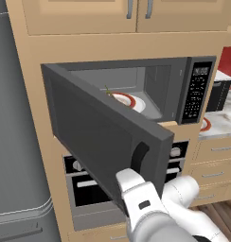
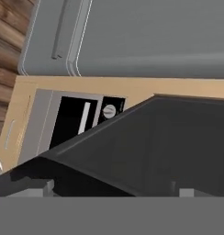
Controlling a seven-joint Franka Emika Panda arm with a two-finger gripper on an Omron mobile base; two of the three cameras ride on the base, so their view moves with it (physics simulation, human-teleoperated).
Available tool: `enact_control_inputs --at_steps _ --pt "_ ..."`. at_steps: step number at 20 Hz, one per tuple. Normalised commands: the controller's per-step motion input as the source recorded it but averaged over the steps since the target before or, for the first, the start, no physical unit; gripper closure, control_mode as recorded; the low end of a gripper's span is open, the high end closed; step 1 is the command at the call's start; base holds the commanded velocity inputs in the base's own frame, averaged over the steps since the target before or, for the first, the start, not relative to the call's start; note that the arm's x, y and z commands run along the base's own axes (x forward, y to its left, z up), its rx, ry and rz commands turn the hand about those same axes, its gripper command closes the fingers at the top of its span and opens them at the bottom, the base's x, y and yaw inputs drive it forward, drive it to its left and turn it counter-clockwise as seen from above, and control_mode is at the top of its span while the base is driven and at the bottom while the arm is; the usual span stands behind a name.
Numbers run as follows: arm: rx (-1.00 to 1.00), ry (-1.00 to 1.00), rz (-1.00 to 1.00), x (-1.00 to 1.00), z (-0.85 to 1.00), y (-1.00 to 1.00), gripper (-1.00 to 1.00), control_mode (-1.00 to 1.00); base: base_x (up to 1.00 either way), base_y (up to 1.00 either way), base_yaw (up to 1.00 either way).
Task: Pick the fish from the counter and place it in the microwave. Then turn on the microwave.
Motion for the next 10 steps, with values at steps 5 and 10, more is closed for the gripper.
enact_control_inputs --at_steps 5,10 --pt "0.0 0.0 -0.07 0.03 0.1 -0.41 -1.0 -1.0 0.0 0.0 0.0" --pt "0.0 0.0 -0.04 0.12 0.08 -0.41 -1.0 -1.0 0.0 0.0 0.0"
